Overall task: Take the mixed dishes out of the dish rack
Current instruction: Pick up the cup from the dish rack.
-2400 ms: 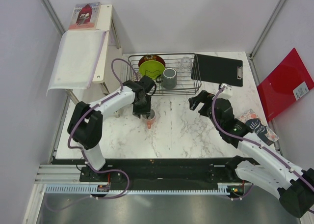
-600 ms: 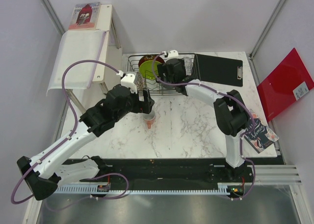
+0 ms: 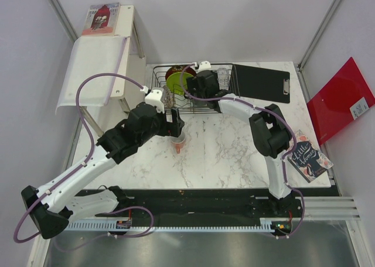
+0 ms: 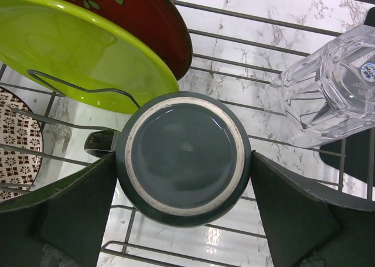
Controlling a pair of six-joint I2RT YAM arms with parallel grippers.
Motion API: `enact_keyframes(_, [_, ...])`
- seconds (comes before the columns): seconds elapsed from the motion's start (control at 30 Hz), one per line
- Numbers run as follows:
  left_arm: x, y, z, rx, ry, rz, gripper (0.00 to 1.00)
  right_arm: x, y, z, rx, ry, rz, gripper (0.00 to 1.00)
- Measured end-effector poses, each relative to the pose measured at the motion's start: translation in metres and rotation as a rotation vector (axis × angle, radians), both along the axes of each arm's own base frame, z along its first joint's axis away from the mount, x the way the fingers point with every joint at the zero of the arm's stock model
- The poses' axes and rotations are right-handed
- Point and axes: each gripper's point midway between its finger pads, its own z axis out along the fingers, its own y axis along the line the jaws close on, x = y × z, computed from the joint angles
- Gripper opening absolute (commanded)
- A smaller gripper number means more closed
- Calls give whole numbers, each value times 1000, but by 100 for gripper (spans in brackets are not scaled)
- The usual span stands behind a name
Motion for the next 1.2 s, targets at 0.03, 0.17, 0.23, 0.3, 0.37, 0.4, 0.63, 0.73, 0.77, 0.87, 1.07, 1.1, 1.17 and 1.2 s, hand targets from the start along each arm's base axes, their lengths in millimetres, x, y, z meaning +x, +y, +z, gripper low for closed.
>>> enact_keyframes(0.03, [0,0,0,0,0,0,99,0,0,0,2,1,-1,91])
enact_keyframes(0.17, [0,0,0,0,0,0,99,0,0,0,6,3,-8,69])
enact_keyframes(0.23, [0,0,-1,0,1,1,99,0,0,0,10,3,-11,63])
enact_keyframes(0.3, [0,0,-3,3,3,1,99,-2,-2,0,9,3,-14,51])
enact_keyframes(0.37, [0,0,-5,5,5,1,99,-4,-5,-1,7,2,-21,37])
enact_keyframes(0.4, [0,0,-5,5,5,1,99,-6,-6,-1,6,3,-22,32])
enact_keyframes(0.63, [0,0,-6,6,7,1,99,-18,-22,1,0,10,-71,0])
enact_keyframes(0.73, [0,0,-6,6,6,1,99,-23,-32,2,-1,16,-102,0])
enact_keyframes(0.77, [0,1,-6,7,6,2,98,-26,-36,1,-5,24,-108,0])
enact_keyframes(0.87, [0,0,-6,8,7,3,97,-32,-40,2,-8,38,-115,0])
enact_keyframes(1.07, [2,0,-10,19,15,7,96,-44,-41,11,9,62,-99,0])
enact_keyframes(1.1, [2,0,-11,20,16,7,96,-45,-41,13,13,61,-97,0])
enact_keyframes(1.17, [2,0,-11,21,16,8,94,-46,-39,17,24,60,-87,0])
enact_keyframes(1.2, [2,0,-11,21,16,8,94,-47,-38,19,32,60,-83,0])
